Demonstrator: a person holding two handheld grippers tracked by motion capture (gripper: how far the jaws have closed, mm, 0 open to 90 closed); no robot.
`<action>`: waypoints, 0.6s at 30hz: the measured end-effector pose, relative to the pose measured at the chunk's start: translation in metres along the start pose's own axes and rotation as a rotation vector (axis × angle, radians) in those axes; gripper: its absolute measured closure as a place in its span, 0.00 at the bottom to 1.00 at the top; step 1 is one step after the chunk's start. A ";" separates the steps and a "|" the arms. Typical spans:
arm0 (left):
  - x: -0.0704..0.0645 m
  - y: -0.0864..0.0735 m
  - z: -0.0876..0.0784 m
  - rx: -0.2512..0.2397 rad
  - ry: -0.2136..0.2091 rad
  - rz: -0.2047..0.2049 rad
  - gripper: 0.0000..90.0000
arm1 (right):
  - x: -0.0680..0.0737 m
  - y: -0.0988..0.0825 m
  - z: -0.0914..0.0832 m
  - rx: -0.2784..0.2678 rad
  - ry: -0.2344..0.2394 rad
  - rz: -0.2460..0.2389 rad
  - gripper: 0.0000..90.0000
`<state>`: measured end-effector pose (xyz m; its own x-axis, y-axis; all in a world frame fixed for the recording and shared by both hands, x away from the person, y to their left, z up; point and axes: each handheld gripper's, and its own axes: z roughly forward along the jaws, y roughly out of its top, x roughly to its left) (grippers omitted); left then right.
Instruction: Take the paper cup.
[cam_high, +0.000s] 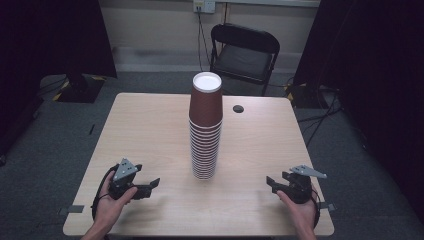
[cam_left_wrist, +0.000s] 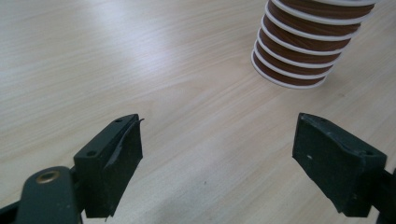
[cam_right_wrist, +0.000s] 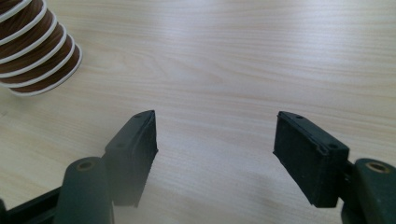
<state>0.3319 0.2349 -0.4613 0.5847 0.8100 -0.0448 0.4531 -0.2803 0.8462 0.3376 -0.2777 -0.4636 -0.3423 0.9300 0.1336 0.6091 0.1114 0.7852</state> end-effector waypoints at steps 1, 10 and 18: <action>0.001 0.000 0.000 -0.002 -0.001 -0.006 0.18 | 0.000 0.000 -0.001 0.003 0.003 -0.002 0.33; 0.001 0.003 0.003 -0.024 -0.019 -0.040 0.18 | -0.005 0.003 0.001 -0.005 0.036 0.011 0.33; -0.015 0.017 -0.005 -0.071 -0.067 -0.006 0.28 | -0.001 0.001 0.001 0.014 0.054 -0.010 0.33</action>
<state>0.3270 0.2205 -0.4436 0.6270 0.7746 -0.0831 0.4092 -0.2367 0.8812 0.3390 -0.2782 -0.4632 -0.3863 0.9086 0.1585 0.6154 0.1260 0.7781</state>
